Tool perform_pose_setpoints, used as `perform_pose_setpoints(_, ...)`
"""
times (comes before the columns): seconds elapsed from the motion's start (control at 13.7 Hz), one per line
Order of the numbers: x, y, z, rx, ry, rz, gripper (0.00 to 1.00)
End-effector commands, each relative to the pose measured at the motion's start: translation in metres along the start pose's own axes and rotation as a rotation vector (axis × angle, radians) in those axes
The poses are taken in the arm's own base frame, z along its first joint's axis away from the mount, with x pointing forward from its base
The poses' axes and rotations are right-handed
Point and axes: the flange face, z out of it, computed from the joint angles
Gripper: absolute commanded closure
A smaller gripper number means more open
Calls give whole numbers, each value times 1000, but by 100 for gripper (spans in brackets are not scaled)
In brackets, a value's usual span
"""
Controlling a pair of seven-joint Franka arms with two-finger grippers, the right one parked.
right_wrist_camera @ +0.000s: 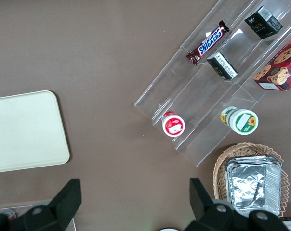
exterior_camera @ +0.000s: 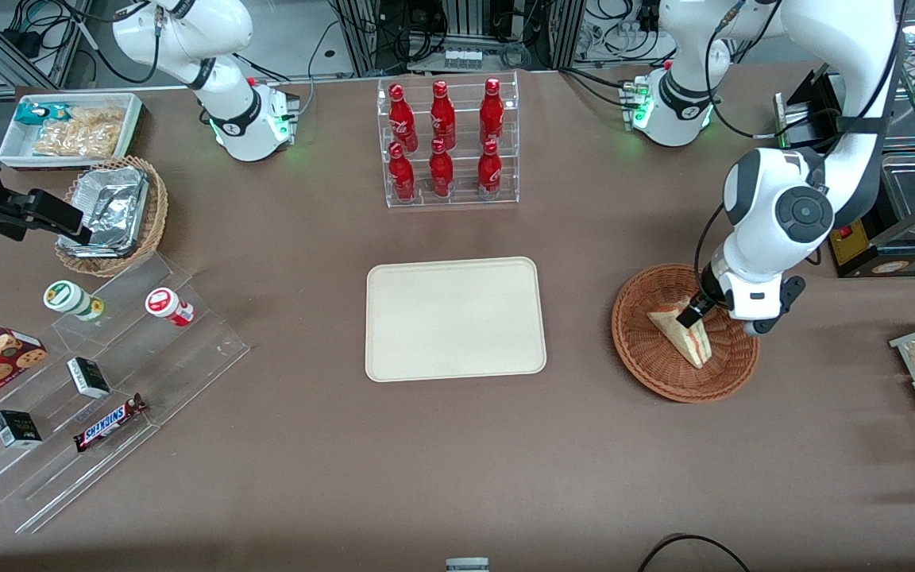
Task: Place sandwich from basket to tray
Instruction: 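Lower the open left gripper over the wrapped sandwich in the basket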
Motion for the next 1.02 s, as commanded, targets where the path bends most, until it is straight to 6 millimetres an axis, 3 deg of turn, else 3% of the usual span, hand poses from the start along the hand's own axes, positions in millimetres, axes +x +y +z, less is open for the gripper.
perform_pose_setpoints(0.0,-1,4,14,-4,7,-66,0)
perform_pose_setpoints(0.44,0,10,44,-5,-1,-63,0)
perform_pose_setpoints(0.66,0,11,50,-8,-1,-62,0)
perform_pose_setpoints(0.8,-2,11,57,1,-8,-60,3)
perform_pose_setpoints(0.95,-2,12,56,0,-7,-62,12)
